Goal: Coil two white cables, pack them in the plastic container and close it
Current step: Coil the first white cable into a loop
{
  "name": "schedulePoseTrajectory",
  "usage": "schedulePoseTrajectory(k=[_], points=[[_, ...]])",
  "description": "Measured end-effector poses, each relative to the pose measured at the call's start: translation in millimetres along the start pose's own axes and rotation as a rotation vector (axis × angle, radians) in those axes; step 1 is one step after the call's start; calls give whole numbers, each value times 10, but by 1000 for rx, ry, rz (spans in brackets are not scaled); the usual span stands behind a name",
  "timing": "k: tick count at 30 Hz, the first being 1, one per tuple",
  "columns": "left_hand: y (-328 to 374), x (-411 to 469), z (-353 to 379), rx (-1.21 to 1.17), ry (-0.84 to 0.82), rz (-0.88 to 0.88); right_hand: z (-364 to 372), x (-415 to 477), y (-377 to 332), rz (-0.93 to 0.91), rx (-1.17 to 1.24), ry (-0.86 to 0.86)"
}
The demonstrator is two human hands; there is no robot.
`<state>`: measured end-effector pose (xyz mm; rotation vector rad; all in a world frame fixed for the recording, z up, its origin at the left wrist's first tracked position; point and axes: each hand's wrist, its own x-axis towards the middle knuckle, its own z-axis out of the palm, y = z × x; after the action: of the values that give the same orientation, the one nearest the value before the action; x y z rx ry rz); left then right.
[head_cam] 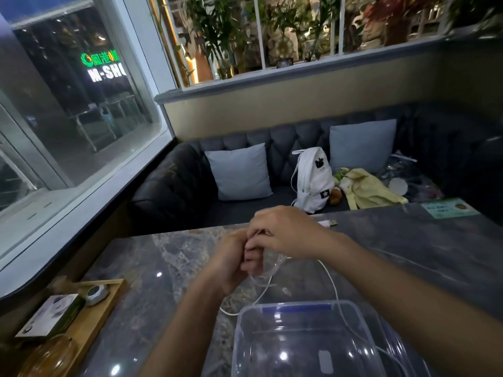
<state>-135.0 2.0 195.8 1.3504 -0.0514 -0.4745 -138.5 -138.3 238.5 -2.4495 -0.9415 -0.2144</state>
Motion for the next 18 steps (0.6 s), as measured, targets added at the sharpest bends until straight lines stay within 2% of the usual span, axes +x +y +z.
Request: schedulePoseTrajectory(k=[2,4,7,9,10,12,15,18], points=[[-41,23,6,-140,-100,-64,19,-33,73,80,74,68],[-48,25,6,-150,-128,-113,39,-72,143,142,157,109],[-56,14,43,-10,-79,-127,7,-144,214,193,191,-35],[-43,9,84,119,-8,-87,-12,-193,243,194,306,-150],[-33,9,110,159,28,-57,-6,-212,258,206,390,-138],[-1,24,172,112,76,26,30,-219,295,256,540,-11],[61,24,250,-148,119,87,102,-221,318,316,736,215],[40,-26,268,-135,142,124,121,-255,327,375,881,314]])
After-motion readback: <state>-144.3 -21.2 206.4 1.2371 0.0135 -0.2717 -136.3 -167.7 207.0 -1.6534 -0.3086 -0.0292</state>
